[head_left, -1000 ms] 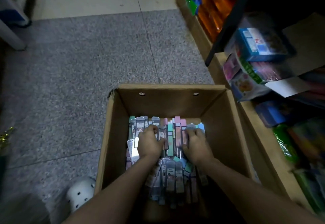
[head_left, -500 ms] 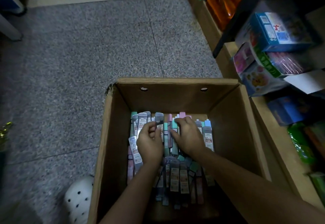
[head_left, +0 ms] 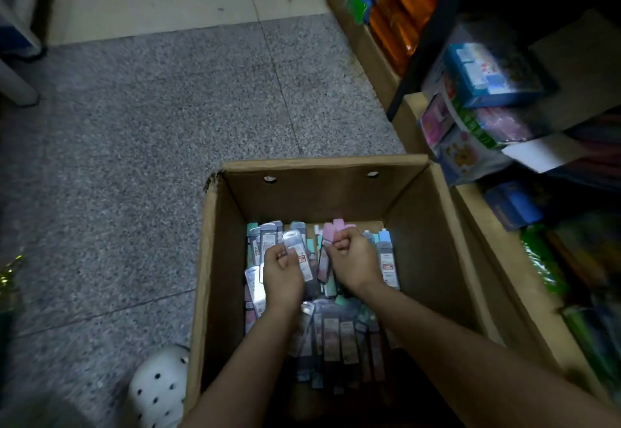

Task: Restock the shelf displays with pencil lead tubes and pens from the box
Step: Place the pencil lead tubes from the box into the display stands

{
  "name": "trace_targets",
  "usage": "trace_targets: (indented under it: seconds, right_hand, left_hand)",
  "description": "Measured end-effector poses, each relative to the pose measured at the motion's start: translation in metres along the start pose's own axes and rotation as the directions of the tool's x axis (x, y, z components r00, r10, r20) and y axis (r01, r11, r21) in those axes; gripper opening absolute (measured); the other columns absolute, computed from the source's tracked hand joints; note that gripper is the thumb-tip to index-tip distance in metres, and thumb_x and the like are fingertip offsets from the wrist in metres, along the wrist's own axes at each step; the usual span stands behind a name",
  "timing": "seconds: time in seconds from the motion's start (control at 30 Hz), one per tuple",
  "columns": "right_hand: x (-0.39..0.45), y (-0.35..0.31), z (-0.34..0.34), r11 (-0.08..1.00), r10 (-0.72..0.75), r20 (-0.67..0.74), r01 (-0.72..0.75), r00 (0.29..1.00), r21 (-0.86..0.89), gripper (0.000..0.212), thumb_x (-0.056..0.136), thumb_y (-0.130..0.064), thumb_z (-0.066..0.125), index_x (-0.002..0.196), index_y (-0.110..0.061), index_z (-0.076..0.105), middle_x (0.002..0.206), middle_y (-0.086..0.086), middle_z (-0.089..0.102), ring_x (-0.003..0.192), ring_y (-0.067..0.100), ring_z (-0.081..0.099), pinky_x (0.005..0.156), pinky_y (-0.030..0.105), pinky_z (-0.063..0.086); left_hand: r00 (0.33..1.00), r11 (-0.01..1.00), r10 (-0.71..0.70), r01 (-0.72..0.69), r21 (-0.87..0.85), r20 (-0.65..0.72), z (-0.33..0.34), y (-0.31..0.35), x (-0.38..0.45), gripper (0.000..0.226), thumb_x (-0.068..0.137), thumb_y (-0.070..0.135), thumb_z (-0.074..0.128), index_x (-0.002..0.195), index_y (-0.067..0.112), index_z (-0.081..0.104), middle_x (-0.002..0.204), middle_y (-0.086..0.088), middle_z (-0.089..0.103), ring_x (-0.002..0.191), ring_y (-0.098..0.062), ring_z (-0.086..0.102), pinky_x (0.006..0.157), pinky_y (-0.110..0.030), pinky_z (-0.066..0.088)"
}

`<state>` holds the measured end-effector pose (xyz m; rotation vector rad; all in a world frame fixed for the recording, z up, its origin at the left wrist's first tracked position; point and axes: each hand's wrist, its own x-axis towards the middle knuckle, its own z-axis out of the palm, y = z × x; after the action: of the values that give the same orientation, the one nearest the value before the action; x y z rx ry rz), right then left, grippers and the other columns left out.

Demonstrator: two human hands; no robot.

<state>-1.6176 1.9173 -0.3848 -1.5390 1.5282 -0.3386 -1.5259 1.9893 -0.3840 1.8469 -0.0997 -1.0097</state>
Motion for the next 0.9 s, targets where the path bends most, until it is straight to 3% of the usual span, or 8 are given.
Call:
trace_targets:
  seconds: [0.13,0.17,0.23,0.3,0.4,0.5,0.7,0.9]
  right_hand:
    - [-0.038,-0.018,-0.053,0.989,-0.146,-0.019,0.145,0.989,-0.014,0.032,0.088,-0.007,0.065,0.115,-0.019,0.051,0.072,-0.007,0.056,0.072,0.016,0.058,0.07,0.027,0.045]
    - [-0.049,-0.027,-0.07,0.979,-0.2,-0.012,0.2,0.98,-0.037,0.045,0.088,-0.006,0.064,0.126,-0.024,0.048,0.074,-0.007,0.057,0.07,0.014,0.06,0.069,0.026,0.047]
    - [-0.072,-0.047,-0.109,0.95,-0.298,-0.001,0.297,0.955,-0.102,0.055,0.088,-0.006,0.064,0.132,-0.033,0.045,0.075,-0.008,0.059,0.065,0.003,0.058,0.061,0.012,0.043]
    - [-0.095,-0.07,-0.151,0.916,-0.363,-0.014,0.355,0.932,-0.187,0.047,0.087,-0.008,0.065,0.124,-0.032,0.05,0.076,-0.008,0.06,0.067,0.001,0.057,0.057,0.006,0.04]
    - [-0.132,-0.102,-0.215,0.875,-0.433,-0.09,0.394,0.897,-0.281,0.036,0.086,-0.014,0.068,0.115,-0.025,0.051,0.077,-0.01,0.06,0.068,0.004,0.057,0.06,0.015,0.039]
    - [-0.17,-0.127,-0.27,0.861,-0.461,-0.143,0.402,0.876,-0.31,0.034,0.085,-0.014,0.068,0.111,-0.018,0.047,0.085,-0.003,0.065,0.07,0.014,0.058,0.066,0.029,0.043]
    - [-0.231,-0.151,-0.367,0.849,-0.506,-0.342,0.388,0.792,-0.358,0.035,0.083,-0.016,0.07,0.106,-0.023,0.045,0.082,-0.001,0.063,0.068,0.011,0.062,0.069,0.032,0.05]
    - [-0.269,-0.139,-0.458,0.891,-0.447,-0.526,0.308,0.724,-0.333,0.04,0.077,-0.018,0.076,0.101,-0.024,0.044,0.086,0.002,0.066,0.075,0.022,0.07,0.072,0.049,0.058]
  left_hand:
    - [0.976,0.992,-0.029,0.054,-0.113,0.216,-0.001,0.027,-0.037,0.037,0.093,-0.002,0.056,0.121,0.019,0.045,0.1,-0.011,0.068,0.07,-0.015,0.069,0.061,-0.027,0.058]
    - [0.965,0.992,0.014,0.02,-0.125,0.262,-0.001,0.035,-0.049,0.042,0.092,-0.005,0.055,0.124,0.02,0.044,0.101,-0.012,0.068,0.07,-0.015,0.068,0.06,-0.026,0.058]
    - [0.927,0.99,0.097,-0.053,-0.131,0.361,-0.001,0.057,-0.076,0.052,0.09,-0.01,0.055,0.129,0.022,0.044,0.112,-0.018,0.068,0.088,-0.025,0.068,0.08,-0.039,0.057]
    - [0.868,0.987,0.154,-0.11,-0.118,0.472,0.0,0.082,-0.104,0.059,0.089,-0.011,0.056,0.133,0.026,0.044,0.113,-0.018,0.068,0.096,-0.028,0.068,0.083,-0.044,0.056]
    - [0.762,0.974,0.225,-0.155,-0.166,0.608,0.01,0.119,-0.146,0.061,0.089,-0.013,0.053,0.131,0.03,0.045,0.102,-0.014,0.071,0.08,-0.021,0.072,0.065,-0.035,0.06]
    - [0.67,0.955,0.298,-0.222,-0.2,0.68,0.024,0.152,-0.189,0.059,0.09,-0.014,0.051,0.129,0.03,0.045,0.1,-0.013,0.072,0.075,-0.017,0.071,0.061,-0.033,0.059]
    - [0.485,0.885,0.432,-0.389,-0.255,0.76,0.07,0.207,-0.27,0.058,0.092,-0.011,0.049,0.132,0.031,0.044,0.083,-0.002,0.073,0.071,-0.015,0.068,0.059,-0.031,0.057]
    - [0.337,0.856,0.45,-0.425,-0.293,0.827,0.13,0.239,-0.35,0.057,0.093,-0.007,0.05,0.134,0.032,0.043,0.102,-0.005,0.069,0.076,-0.011,0.068,0.056,-0.026,0.054]
